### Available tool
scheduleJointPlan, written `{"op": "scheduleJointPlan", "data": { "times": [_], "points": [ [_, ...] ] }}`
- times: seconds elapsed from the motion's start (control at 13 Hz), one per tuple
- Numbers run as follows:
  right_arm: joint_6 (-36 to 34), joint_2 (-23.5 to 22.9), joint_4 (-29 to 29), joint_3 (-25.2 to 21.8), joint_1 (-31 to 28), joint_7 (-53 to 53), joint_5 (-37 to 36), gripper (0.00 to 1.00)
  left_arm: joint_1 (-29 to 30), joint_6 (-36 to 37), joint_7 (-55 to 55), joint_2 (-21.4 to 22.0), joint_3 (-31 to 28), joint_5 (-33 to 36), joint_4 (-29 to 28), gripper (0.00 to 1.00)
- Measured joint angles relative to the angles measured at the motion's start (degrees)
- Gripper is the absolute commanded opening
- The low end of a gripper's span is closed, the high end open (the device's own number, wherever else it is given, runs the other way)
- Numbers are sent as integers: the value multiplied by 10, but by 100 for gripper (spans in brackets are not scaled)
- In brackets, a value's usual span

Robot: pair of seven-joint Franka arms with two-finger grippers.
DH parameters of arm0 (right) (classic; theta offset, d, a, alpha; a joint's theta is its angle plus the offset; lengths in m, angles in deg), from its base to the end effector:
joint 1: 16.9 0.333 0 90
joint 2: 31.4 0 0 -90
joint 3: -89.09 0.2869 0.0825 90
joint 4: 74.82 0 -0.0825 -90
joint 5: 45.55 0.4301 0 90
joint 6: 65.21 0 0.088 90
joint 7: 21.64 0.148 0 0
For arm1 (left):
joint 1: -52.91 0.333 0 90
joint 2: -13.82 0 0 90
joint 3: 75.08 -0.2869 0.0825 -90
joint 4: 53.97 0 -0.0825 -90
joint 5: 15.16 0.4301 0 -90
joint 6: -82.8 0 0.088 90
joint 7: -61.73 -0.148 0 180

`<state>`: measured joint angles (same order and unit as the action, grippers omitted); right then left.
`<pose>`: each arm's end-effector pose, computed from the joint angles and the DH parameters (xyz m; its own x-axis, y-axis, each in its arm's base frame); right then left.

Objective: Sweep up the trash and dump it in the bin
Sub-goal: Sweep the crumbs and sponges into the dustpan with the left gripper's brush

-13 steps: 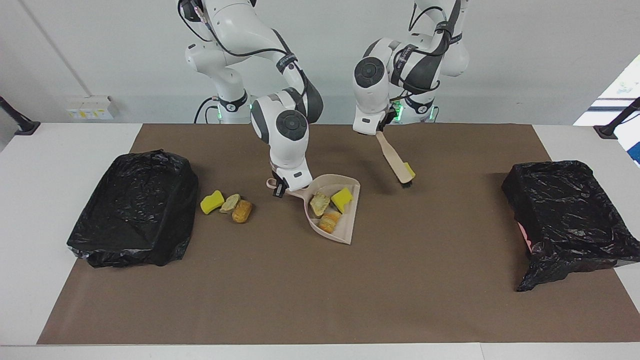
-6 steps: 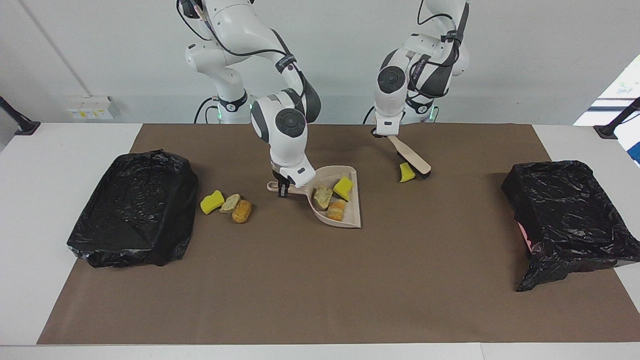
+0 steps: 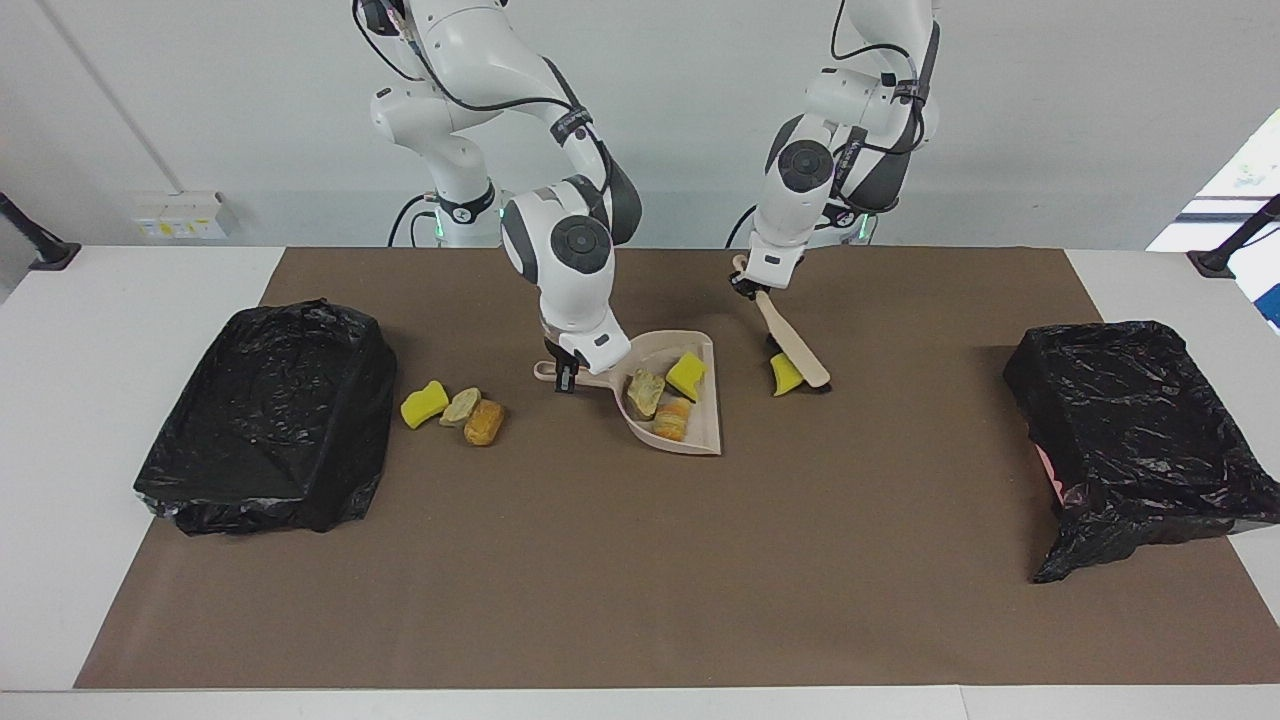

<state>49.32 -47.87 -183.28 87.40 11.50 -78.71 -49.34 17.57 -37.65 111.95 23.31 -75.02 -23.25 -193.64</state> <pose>0.5570 0.2730 0.2450 0.0652 0.9864 -0.1511 0.9895 -0.0836 -0.1182 0.3830 -0.2865 0.2550 0.9227 0.3337 -0.1931 0.3275 -0.9427 -0.0641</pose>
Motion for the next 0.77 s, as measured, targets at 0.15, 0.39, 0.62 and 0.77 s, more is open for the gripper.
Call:
{"op": "scheduleJointPlan", "data": {
  "times": [0.15, 0.39, 0.62, 0.77],
  "points": [
    [-25, 3, 2, 0, 2, 4, -8, 0, -3, -33, -41, -4, 4, -10, 0, 0],
    [-57, 13, 6, 0, 13, 29, -25, 0, -32, -74, -100, -12, 10, -36, 1, 0],
    [-61, 15, 6, 0, 13, 35, -26, 0, -69, -81, -128, -14, 13, -51, 12, 0],
    [-61, 15, 6, 0, 13, 35, -26, 0, -87, -81, -136, -16, 14, -59, 26, 0]
  ]
}}
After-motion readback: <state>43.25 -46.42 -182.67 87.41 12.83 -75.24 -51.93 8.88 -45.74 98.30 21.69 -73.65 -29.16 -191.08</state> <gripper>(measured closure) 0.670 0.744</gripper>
